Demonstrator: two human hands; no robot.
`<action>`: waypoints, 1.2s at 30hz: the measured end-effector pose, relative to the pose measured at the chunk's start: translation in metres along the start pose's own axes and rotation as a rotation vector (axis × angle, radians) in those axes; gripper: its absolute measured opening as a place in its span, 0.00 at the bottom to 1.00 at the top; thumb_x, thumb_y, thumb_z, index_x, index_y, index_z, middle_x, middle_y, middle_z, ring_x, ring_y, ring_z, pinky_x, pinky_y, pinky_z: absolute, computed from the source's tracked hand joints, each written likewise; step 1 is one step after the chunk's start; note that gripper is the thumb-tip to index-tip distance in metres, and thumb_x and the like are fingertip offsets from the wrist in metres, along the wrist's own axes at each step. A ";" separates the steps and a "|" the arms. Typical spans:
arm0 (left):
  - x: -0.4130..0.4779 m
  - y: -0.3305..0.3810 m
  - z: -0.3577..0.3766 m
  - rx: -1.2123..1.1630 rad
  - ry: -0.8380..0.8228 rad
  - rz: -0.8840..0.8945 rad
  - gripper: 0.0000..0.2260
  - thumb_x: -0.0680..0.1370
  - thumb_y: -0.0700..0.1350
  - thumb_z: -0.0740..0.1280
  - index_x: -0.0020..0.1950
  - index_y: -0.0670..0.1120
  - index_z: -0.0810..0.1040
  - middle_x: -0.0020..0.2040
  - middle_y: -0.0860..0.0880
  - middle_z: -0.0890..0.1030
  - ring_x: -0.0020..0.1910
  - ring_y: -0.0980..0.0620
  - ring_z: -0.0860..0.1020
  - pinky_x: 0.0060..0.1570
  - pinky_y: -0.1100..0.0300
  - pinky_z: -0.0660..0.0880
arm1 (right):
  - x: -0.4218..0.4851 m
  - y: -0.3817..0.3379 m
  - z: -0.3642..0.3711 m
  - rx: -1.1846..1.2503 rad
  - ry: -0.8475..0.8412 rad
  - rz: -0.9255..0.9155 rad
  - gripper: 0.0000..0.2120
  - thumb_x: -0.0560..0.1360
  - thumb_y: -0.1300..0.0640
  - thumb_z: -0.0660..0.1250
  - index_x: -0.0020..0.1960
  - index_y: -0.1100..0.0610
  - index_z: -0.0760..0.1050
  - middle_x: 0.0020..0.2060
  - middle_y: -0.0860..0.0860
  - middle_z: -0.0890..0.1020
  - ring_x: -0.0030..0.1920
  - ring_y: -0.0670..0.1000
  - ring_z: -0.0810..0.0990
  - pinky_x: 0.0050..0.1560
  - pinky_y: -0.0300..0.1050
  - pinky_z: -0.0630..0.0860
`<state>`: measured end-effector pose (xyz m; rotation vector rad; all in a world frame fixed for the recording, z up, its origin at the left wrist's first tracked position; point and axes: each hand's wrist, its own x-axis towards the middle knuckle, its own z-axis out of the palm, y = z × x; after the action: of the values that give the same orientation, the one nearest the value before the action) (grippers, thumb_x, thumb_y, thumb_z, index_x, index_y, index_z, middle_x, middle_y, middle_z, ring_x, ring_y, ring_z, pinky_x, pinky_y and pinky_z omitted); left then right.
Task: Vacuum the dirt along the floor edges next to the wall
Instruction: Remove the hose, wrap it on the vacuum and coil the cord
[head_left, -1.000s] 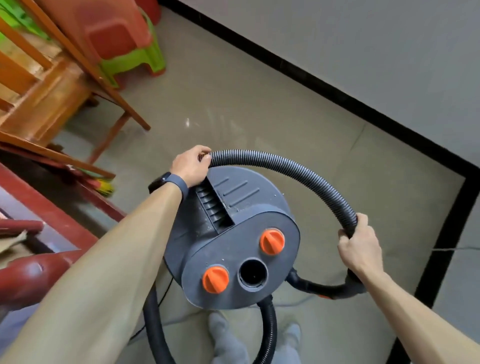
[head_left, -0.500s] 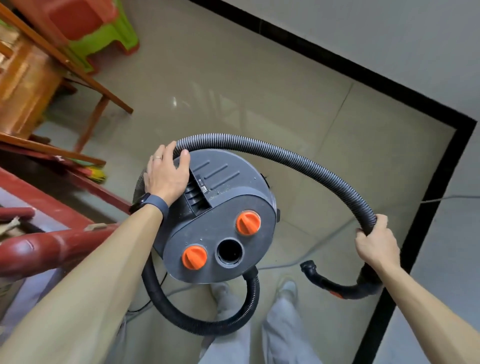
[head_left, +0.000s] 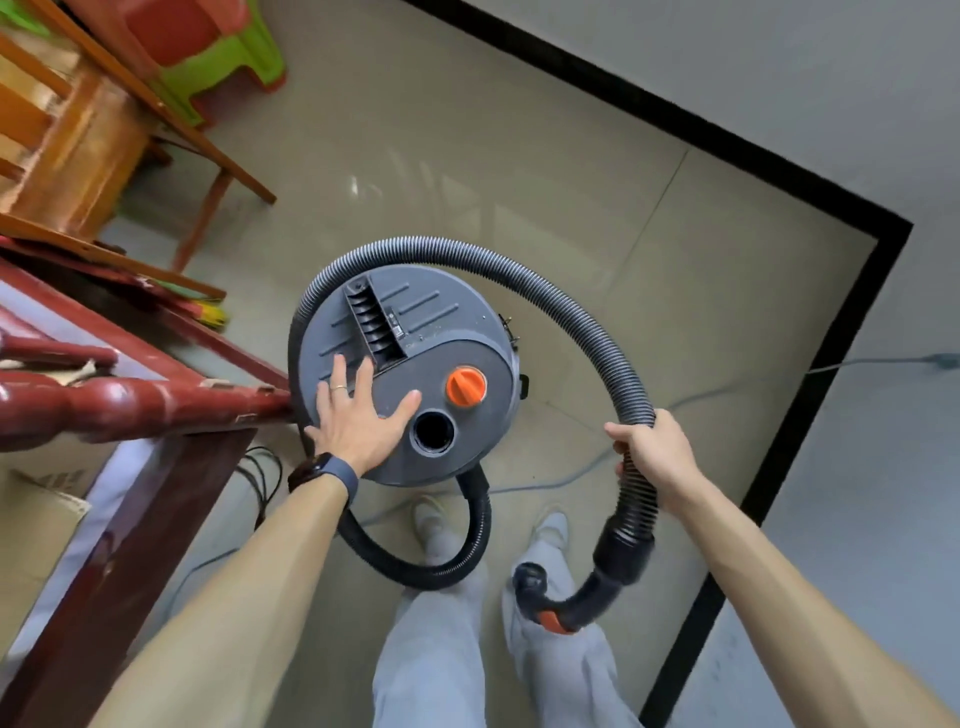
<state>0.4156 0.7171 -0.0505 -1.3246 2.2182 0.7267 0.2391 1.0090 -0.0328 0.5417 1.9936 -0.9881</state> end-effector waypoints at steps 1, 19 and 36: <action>-0.003 -0.002 -0.001 -0.032 -0.003 -0.005 0.38 0.74 0.72 0.59 0.79 0.60 0.51 0.81 0.53 0.41 0.80 0.44 0.45 0.72 0.32 0.53 | -0.004 0.000 0.005 0.067 -0.022 0.019 0.10 0.79 0.63 0.70 0.51 0.58 0.67 0.39 0.57 0.75 0.28 0.52 0.73 0.29 0.44 0.73; -0.003 -0.004 0.004 -0.107 0.013 -0.017 0.37 0.75 0.68 0.63 0.79 0.59 0.53 0.81 0.46 0.51 0.79 0.42 0.51 0.74 0.39 0.55 | 0.006 0.071 0.137 0.158 0.055 0.155 0.16 0.77 0.54 0.73 0.59 0.57 0.72 0.49 0.54 0.81 0.46 0.58 0.80 0.46 0.51 0.79; 0.081 0.007 -0.062 -0.152 0.306 0.272 0.33 0.76 0.67 0.59 0.79 0.58 0.55 0.81 0.49 0.52 0.79 0.47 0.51 0.77 0.45 0.53 | 0.071 -0.093 0.144 -0.286 0.009 -0.517 0.31 0.81 0.42 0.66 0.81 0.46 0.63 0.75 0.51 0.72 0.75 0.52 0.70 0.75 0.46 0.63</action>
<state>0.3669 0.6272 -0.0520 -1.2907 2.6716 0.8514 0.2069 0.8397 -0.1004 -0.1370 2.2865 -0.9668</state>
